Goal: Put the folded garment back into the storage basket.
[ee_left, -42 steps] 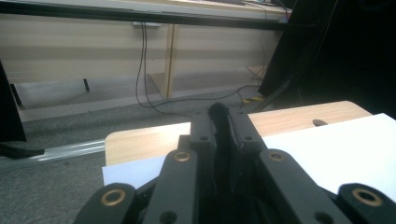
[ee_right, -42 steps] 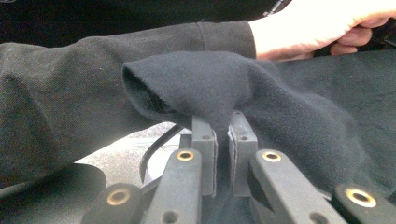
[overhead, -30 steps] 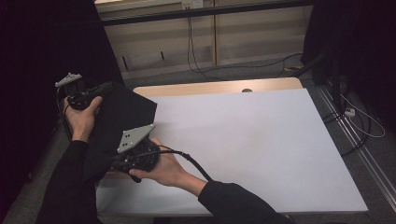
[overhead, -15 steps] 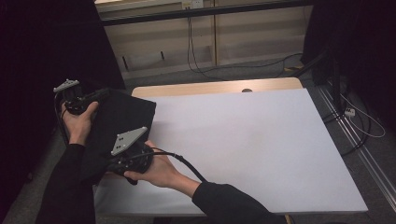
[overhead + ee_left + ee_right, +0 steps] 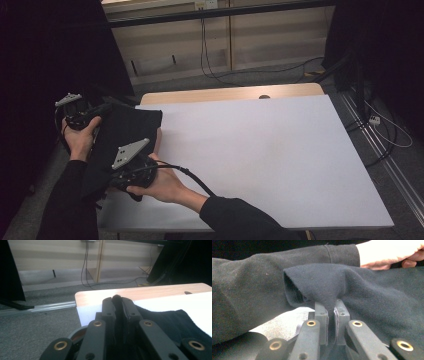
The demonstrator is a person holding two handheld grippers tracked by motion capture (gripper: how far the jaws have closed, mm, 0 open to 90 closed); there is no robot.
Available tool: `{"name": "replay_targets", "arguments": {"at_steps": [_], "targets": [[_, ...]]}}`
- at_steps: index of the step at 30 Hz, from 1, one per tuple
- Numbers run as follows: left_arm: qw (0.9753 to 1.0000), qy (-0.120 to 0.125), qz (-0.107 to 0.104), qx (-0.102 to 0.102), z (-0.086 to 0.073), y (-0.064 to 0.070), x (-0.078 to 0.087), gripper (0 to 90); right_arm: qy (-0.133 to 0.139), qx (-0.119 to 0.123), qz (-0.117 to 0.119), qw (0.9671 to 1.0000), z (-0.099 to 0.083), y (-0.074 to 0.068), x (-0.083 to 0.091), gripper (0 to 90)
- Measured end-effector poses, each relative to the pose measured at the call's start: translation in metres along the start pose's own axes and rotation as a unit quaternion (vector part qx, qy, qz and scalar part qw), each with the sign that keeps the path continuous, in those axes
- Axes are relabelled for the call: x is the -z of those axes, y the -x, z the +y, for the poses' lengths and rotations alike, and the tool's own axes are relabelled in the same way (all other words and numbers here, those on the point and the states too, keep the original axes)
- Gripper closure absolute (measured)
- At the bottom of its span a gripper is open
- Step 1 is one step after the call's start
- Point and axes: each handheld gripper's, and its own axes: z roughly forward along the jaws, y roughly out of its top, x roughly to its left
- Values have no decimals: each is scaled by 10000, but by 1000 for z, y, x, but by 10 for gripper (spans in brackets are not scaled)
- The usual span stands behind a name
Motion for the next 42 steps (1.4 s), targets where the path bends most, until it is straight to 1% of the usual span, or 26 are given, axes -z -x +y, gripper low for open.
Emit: {"name": "replay_targets", "arguments": {"at_steps": [4, 6, 11, 13, 14, 15, 16, 19, 20, 23, 24, 27, 28, 31, 37, 39, 42], "targets": [[10000, -78, 24, 7, -6, -3, -4, 822, -33, -5, -15, 10000, -1, 1, -3, 843], [9999, -139, 70, 21, -9, -5, -4, 821, -42, -52, -10, 10000, -2, 2, -5, 843], [9998, -195, 66, -20, -10, -7, -2, 821, -43, -35, 26, 10000, -3, 0, -8, 843], [9997, -208, 98, -19, -12, -8, 0, 821, -62, -47, 41, 10000, -4, 0, -11, 843], [9996, -242, 171, -23, -14, -9, -1, 822, -73, -54, 39, 10000, -4, 0, -12, 843], [9996, -242, 171, -23, -14, -9, -1, 822, -73, -54, 39, 10000, -4, 0, -12, 843], [9995, -258, 157, -27, -15, -9, -2, 822, -125, -66, 4, 9999, -5, 1, -14, 843], [9993, -313, 150, -114, -16, -7, -8, 822, -141, -74, -14, 9999, -7, 2, -15, 843], [9994, -283, 129, -135, -16, -7, -12, 821, -142, -110, -28, 9998, -8, 4, -14, 843], [9995, -268, 87, -130, -16, -6, -16, 821, -158, -133, -47, 9998, -9, 6, -15, 843], [9993, -313, 58, -204, -14, -5, -20, 821, -151, -145, -45, 9998, -9, 7, -15, 843], [9993, -298, 39, -201, -13, -3, -22, 821, -158, -149, -45, 9998, -10, 7, -16, 843], [9991, -343, 70, -255, -13, -3, -24, 821, -163, -175, -51, 9997, -10, 8, -16, 843], [9986, -413, 112, -302, -12, -4, -24, 820, -186, -189, -55, 9996, -11, 9, -17, 843], [9980, -519, 165, -321, -14, -7, -28, 814, -263, -221, -56, 9994, -15, 12, -24, 843], [9985, -473, 147, -241, -15, -8, -30, 813, -277, -247, -72, 9993, -15, 14, -26, 843], [9987, -446, 147, -222, -16, -9, -31, 811, -263, -303, -111, 9991, -15, 18, -29, 842]]}}
